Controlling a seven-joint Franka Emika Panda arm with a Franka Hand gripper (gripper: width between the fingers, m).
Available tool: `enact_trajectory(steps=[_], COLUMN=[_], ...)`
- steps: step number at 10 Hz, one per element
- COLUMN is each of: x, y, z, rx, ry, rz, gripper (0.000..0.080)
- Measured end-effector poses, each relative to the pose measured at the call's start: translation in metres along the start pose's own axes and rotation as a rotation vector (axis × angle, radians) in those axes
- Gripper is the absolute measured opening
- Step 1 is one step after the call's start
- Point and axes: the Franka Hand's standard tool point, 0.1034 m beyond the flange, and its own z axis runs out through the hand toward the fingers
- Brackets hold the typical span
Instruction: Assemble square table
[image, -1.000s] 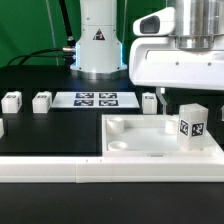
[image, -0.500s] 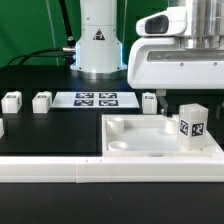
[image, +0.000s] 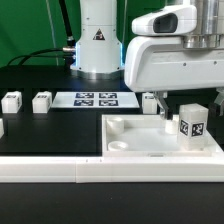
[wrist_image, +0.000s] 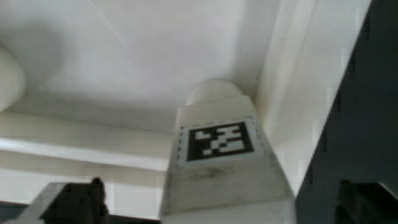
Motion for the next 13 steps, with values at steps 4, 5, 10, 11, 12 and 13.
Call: enact_trajectory(steps=[4, 5, 10, 11, 12, 13], x=[-0.0002, -0.0002, -0.0009, -0.0007, -0.0008, -0.0007], y=[0.0002, 0.0002, -0.0023, -0.0022, -0.0018, -0.0014], z=[0.0002, 0.0002, 0.0006, 0.0006, 0.0006, 0.0005], rx=[0.0, 0.0, 0.004, 0.006, 0.015, 0.02], ry=[0.0, 0.0, 0.002, 0.006, 0.014, 0.017], rz=[0.035, 0.036, 0.419, 0.486, 0.6, 0.686], gripper=[0.0289, 0.0289, 0.0289, 0.0289, 0.029, 0.029])
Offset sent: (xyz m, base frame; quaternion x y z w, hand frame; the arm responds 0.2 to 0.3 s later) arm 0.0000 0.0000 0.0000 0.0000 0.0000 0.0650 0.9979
